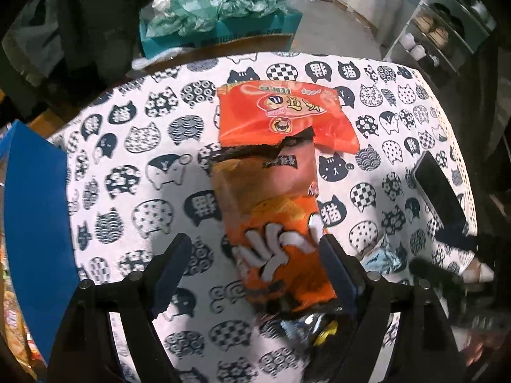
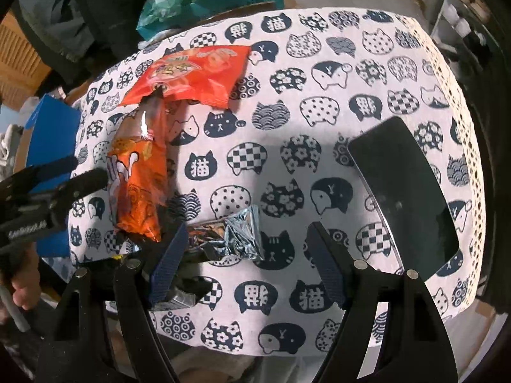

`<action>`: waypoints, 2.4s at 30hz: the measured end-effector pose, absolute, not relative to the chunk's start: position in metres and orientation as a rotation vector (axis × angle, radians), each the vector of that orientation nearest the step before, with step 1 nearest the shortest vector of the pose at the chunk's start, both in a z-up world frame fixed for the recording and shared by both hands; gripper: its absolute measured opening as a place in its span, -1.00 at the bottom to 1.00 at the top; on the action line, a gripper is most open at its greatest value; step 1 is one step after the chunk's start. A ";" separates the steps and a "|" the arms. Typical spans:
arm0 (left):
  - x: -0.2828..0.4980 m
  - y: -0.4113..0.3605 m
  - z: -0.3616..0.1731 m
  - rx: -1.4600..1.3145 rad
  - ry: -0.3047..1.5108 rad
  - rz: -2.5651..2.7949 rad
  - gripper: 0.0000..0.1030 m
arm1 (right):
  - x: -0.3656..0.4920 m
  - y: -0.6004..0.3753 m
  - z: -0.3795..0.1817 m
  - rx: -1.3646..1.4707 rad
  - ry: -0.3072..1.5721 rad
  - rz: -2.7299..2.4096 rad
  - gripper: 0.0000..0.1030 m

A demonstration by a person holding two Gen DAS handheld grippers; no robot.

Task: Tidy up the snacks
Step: 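Grasp the orange fries bag with left gripper while right grasps black-and-silver bag, then lift both held bags off the table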

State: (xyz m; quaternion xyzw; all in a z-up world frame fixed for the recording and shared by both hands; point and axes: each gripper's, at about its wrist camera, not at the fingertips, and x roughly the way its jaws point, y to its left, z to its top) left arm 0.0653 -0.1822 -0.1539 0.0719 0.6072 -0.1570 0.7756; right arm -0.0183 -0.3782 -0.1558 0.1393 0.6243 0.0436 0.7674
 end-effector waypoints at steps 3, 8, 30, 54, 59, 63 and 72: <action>0.072 -0.189 -0.162 0.141 1.334 -0.331 0.62 | -0.025 -0.376 -0.154 0.309 1.348 0.116 0.49; 0.082 -0.200 -0.173 0.173 1.344 -0.321 0.69 | -0.031 -0.367 -0.152 0.278 1.349 0.136 0.49; 0.067 -0.163 -0.173 0.340 1.292 -0.371 0.03 | -0.046 -0.323 -0.148 0.231 1.348 0.277 0.49; 0.022 -0.081 -0.157 0.424 1.289 -0.307 0.01 | -0.020 -0.236 -0.188 0.006 1.427 0.410 0.51; 0.018 -0.076 -0.156 0.412 1.286 -0.315 0.02 | -0.012 -0.225 -0.209 -0.021 1.472 0.388 0.54; 0.019 -0.073 -0.155 0.397 1.285 -0.321 0.01 | -0.011 -0.219 -0.210 -0.033 1.462 0.359 0.55; 0.016 -0.068 -0.142 0.370 1.253 -0.328 -0.01 | -0.007 -0.218 -0.198 -0.001 1.435 0.360 -0.05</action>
